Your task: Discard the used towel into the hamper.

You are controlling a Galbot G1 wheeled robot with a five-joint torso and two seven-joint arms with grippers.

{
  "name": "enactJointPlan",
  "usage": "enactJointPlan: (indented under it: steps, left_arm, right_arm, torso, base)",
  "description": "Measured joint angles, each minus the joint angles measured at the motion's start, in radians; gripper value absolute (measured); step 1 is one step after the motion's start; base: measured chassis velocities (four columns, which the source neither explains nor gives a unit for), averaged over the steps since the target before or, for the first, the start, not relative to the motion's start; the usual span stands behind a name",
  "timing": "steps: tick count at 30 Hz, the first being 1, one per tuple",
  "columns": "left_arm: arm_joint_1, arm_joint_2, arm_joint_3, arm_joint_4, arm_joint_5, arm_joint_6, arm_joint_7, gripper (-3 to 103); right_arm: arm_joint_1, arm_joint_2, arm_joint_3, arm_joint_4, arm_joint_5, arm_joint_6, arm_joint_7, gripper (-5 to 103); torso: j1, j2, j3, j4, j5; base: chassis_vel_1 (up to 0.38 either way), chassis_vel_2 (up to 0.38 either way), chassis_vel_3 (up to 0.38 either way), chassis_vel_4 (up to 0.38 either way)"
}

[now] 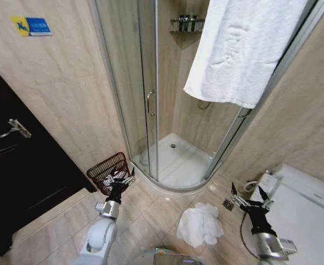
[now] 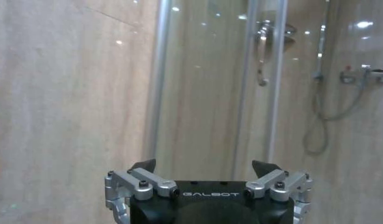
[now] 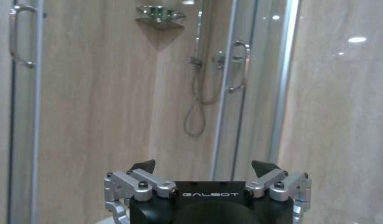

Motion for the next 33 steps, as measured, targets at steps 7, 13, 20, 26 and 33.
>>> enactJointPlan:
  steps: [7,13,20,26,33]
  left_arm:
    - [-0.024,-0.027,-0.029,0.012,0.005,-0.011,-0.010,100]
    - [-0.033,-0.029,-0.036,0.013,0.011,-0.021,-0.006,100]
    - [-0.021,-0.028,-0.033,0.004,0.011,-0.013,-0.016,100]
    - [-0.012,-0.028,-0.022,-0.004,-0.005,-0.006,-0.027,100]
    - [-0.012,-0.028,-0.025,-0.006,-0.005,-0.011,-0.026,100]
  right_arm:
    - [0.001,0.000,0.001,0.002,-0.006,-0.009,-0.002,100]
    - [0.002,0.000,0.004,0.011,-0.007,-0.009,-0.002,100]
    - [0.003,0.000,0.003,0.020,-0.003,-0.012,-0.002,100]
    - [0.011,0.000,0.011,0.030,0.003,-0.019,0.016,100]
    - [0.019,0.000,0.033,0.041,0.021,-0.044,0.032,100]
  torso:
    - [0.002,0.006,0.003,0.0003,0.0000]
    - [0.016,0.035,0.018,0.0000,0.0000]
    - [0.040,0.087,0.046,0.0002,0.0001]
    - [0.056,0.122,0.065,0.0002,0.0001]
    - [0.062,0.136,0.073,0.0001,0.0001]
  base:
    - [0.050,0.043,0.025,0.038]
    - [0.000,0.000,0.000,0.000]
    - [0.000,0.000,0.000,0.000]
    - [0.000,0.000,0.000,0.000]
    - [0.000,0.000,0.000,0.000]
